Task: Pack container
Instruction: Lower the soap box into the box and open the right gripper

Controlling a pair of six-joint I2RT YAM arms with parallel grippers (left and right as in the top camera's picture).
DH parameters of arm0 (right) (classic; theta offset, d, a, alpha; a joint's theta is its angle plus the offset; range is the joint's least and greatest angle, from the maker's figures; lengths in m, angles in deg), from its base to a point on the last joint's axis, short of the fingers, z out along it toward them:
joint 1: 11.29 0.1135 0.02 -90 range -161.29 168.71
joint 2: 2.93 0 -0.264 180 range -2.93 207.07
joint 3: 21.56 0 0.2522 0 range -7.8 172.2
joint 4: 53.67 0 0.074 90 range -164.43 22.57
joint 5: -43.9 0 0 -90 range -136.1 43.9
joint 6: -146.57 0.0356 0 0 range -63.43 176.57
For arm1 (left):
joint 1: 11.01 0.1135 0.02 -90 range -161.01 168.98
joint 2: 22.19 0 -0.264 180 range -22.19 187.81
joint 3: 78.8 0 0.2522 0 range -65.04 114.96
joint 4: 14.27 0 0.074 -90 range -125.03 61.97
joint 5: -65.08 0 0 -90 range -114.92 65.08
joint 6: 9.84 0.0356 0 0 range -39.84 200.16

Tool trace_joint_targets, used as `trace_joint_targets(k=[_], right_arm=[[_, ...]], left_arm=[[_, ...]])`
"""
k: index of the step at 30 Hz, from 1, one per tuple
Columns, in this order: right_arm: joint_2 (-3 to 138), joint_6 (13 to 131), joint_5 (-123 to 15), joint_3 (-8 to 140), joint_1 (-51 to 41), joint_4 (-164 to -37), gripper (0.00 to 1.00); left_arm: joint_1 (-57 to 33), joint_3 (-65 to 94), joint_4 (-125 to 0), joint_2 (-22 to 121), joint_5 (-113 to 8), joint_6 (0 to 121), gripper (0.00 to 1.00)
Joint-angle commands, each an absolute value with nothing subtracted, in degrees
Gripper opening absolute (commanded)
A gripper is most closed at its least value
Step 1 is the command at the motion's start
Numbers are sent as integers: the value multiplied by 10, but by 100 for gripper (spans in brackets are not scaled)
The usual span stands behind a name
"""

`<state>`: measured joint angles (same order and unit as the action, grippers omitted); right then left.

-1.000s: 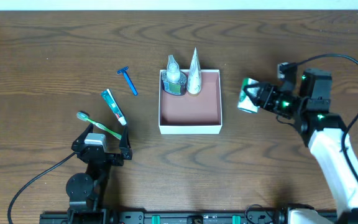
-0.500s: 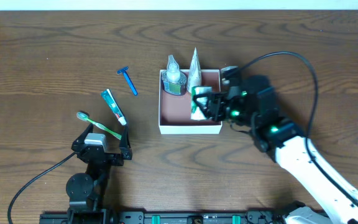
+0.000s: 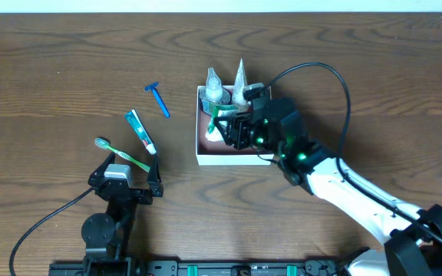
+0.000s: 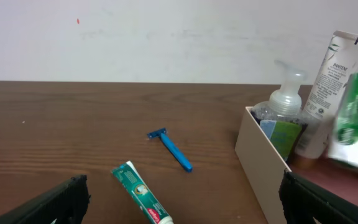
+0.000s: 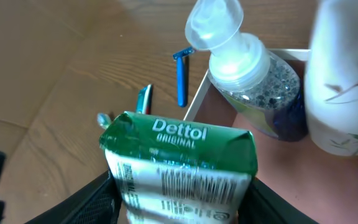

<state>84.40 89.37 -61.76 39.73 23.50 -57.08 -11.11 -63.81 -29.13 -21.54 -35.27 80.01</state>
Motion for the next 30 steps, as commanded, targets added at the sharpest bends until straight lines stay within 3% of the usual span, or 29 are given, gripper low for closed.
trace_joint_targets(k=[1,10,12,17,30], right_arm=[[859,870,-567,411,248,-565,58],[891,852,-564,411,249,-545,60],[895,852,-564,411,252,-540,68],[898,844,-564,411,262,-532,75],[894,841,-600,437,300,-550,74]], left_arm=[[-109,-648,-310,-216,-363,803,98],[-109,-648,-310,-216,-363,803,98],[-109,-648,-310,-216,-363,803,98],[-109,-648,-310,-216,-363,804,98],[-109,-648,-310,-216,-363,803,98]])
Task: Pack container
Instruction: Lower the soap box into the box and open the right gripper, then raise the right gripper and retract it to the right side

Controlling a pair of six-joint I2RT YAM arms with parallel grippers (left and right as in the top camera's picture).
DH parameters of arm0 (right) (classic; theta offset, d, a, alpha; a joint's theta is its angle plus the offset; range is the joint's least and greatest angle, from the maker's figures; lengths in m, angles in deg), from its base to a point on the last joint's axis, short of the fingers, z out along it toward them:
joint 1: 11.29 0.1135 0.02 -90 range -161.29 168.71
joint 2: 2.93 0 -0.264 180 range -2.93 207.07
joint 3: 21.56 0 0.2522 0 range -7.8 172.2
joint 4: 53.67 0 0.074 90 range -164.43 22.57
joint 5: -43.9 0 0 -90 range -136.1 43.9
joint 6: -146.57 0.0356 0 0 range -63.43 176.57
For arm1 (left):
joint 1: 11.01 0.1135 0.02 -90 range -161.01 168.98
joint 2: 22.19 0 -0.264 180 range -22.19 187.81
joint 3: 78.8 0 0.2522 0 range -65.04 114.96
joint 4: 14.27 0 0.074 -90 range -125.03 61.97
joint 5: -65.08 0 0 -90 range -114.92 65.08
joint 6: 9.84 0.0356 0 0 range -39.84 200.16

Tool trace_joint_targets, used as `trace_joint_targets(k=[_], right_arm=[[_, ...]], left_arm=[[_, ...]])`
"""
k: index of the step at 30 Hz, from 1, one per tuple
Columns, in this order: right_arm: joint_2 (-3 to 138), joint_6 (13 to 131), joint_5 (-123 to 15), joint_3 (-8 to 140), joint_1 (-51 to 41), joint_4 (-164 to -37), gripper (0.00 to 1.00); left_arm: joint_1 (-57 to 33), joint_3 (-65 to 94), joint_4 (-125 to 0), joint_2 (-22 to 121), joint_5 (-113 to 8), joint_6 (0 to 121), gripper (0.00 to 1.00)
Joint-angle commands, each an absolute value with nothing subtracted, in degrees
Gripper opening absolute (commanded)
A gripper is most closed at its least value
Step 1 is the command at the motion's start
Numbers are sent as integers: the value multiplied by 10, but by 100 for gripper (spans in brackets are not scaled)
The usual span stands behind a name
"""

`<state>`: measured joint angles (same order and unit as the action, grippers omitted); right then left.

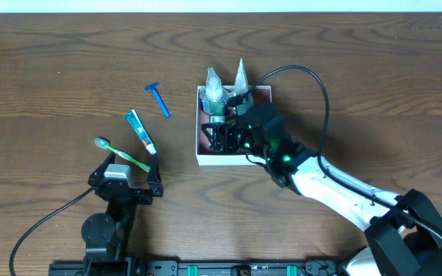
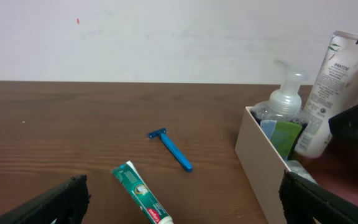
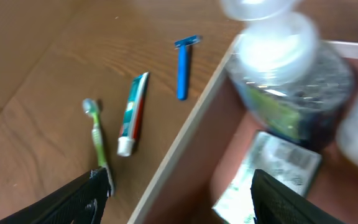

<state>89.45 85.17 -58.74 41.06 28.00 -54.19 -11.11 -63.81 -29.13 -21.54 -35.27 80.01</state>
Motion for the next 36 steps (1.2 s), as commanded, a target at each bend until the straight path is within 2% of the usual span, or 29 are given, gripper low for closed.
trace_joint_targets(k=[1,7,11,15,18,25,31,36], right_arm=[[893,840,-599,445,306,-562,74],[871,757,-562,536,352,-699,79],[816,734,-461,620,368,-839,83],[743,746,-348,682,339,-957,89],[681,764,-283,699,283,-1020,99],[598,819,-260,699,79,-1145,99],[605,832,-307,697,-95,-1217,99],[628,855,-346,697,-204,-1248,99]], left_arm=[[-109,-648,-310,-216,-363,803,98],[-109,-648,-310,-216,-363,803,98],[-109,-648,-310,-216,-363,803,98],[-109,-648,-310,-216,-363,803,98],[-109,-648,-310,-216,-363,803,98],[-109,-648,-309,-216,-363,804,98],[-109,-648,-310,-216,-363,804,98],[-109,-648,-310,-216,-363,804,98]])
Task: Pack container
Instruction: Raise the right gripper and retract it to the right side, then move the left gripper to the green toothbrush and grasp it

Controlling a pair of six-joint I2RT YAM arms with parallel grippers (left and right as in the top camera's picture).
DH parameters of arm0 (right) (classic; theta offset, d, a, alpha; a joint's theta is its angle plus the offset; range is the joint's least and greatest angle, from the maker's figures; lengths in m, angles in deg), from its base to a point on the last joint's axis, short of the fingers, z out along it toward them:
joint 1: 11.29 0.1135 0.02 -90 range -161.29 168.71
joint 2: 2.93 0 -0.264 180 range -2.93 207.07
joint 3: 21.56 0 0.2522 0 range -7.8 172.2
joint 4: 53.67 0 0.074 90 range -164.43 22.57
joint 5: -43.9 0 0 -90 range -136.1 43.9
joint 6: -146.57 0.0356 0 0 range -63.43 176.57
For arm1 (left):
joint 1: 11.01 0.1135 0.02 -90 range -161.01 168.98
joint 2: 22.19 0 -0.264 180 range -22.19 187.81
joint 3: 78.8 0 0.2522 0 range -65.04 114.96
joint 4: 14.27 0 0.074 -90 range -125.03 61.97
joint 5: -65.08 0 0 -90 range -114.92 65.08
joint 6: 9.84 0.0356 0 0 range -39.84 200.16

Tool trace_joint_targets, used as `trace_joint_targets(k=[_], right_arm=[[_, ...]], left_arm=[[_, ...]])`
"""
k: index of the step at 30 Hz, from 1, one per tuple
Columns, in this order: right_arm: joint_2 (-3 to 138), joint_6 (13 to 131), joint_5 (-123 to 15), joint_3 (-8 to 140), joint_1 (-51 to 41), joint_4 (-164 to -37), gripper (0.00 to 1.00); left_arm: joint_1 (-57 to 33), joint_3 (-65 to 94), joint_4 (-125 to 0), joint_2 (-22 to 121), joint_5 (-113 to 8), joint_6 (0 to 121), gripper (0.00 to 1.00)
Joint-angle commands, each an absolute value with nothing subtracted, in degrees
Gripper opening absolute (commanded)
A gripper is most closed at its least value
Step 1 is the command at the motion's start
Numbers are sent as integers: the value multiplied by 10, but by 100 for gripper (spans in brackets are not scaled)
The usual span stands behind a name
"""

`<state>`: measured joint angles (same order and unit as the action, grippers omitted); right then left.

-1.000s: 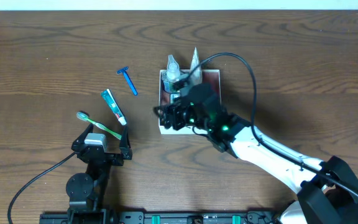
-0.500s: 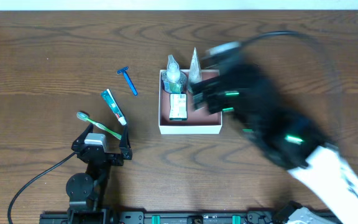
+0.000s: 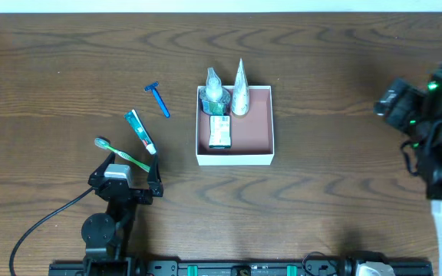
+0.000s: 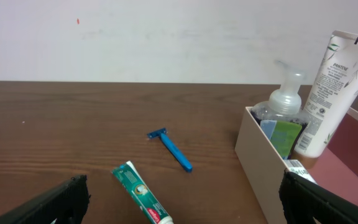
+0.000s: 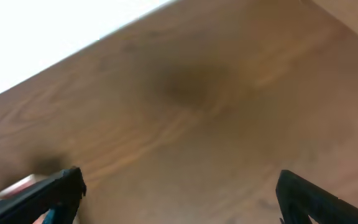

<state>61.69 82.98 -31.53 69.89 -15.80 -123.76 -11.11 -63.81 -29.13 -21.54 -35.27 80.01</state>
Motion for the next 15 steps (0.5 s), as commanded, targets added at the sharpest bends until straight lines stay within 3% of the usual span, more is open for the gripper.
trace_joint_targets(k=[1,7,15], right_arm=[[633,857,-349,697,-220,-1253,99],[675,857,-360,697,-298,-1282,99],[718,857,-349,697,-313,-1304,99]], left_arm=[[-109,-648,-310,-216,-363,804,98],[-109,-648,-307,-216,-363,787,98],[-109,-559,-338,-158,-397,752,98]])
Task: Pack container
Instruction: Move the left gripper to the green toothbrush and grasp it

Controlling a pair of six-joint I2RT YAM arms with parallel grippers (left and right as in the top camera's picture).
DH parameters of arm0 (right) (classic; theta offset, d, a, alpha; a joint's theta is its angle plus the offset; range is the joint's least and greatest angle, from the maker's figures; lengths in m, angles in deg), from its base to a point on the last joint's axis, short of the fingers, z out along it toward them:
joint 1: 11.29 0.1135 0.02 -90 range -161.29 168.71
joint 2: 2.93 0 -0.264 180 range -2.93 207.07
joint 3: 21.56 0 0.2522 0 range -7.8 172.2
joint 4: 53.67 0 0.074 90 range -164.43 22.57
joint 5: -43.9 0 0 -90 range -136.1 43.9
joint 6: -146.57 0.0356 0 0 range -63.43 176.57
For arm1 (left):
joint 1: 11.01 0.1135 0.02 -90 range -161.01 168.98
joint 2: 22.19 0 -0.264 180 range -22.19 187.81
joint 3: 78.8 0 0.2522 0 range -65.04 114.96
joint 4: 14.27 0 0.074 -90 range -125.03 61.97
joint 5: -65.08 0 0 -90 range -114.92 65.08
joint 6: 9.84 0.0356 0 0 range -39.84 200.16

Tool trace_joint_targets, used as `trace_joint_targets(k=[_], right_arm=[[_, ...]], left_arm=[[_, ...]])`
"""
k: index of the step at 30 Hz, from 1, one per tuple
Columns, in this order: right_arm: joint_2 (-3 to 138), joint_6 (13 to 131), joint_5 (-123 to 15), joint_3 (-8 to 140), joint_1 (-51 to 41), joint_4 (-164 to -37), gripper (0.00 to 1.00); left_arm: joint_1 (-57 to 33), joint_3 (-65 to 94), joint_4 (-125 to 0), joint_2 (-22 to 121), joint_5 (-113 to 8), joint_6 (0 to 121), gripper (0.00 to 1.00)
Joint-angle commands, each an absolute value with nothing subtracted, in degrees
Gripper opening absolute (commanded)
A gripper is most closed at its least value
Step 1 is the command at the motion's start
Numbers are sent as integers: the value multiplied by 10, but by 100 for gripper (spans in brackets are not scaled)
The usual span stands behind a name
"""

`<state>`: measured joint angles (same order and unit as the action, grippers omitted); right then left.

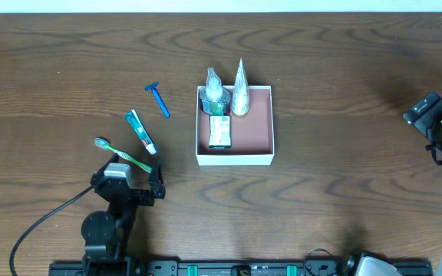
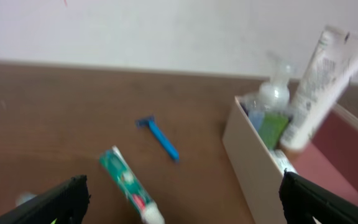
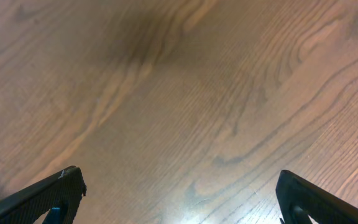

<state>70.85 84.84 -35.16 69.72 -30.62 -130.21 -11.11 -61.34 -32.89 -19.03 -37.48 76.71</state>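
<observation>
The white box (image 1: 235,159) with a red-brown floor holds a clear pump bottle (image 1: 214,93), a white tube (image 1: 240,96) and a green soap pack (image 1: 220,132) lying flat. To its left on the table lie a blue razor (image 1: 158,99), a green toothpaste tube (image 1: 140,131) and a green toothbrush (image 1: 121,153). My left gripper (image 1: 126,182) stands open just below the toothbrush. Its blurred wrist view shows the toothpaste (image 2: 126,185), the razor (image 2: 159,137) and the box (image 2: 253,162). My right gripper (image 1: 436,126) is open at the far right edge, over bare wood (image 3: 179,112).
Dark wooden table (image 1: 344,69) all round. A black cable (image 1: 44,222) runs from the left arm toward the front edge. The rig's rail (image 1: 229,268) lies along the bottom.
The right gripper has moved further right and toward the front, to the table's right edge. The left wrist view has shifted and blurred; the left gripper has moved slightly.
My right gripper held the green soap pack over the box beside the bottles. Then it was open low in the box with the pack lying inside. Then it was away at the far right, empty, and now it is at the right edge.
</observation>
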Motion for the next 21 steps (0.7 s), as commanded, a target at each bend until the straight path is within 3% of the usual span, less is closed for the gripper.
trace_joint_targets(k=[1,12,21], right_arm=[[721,857,-350,697,-313,-1305,99],[729,857,-350,697,-312,-1311,99],[729,857,-350,697,-312,-1311,99]], left_arm=[[-109,-538,-351,-138,-397,752,98],[-109,-203,-572,247,-438,752,98],[-109,-111,-625,389,-509,752,98]])
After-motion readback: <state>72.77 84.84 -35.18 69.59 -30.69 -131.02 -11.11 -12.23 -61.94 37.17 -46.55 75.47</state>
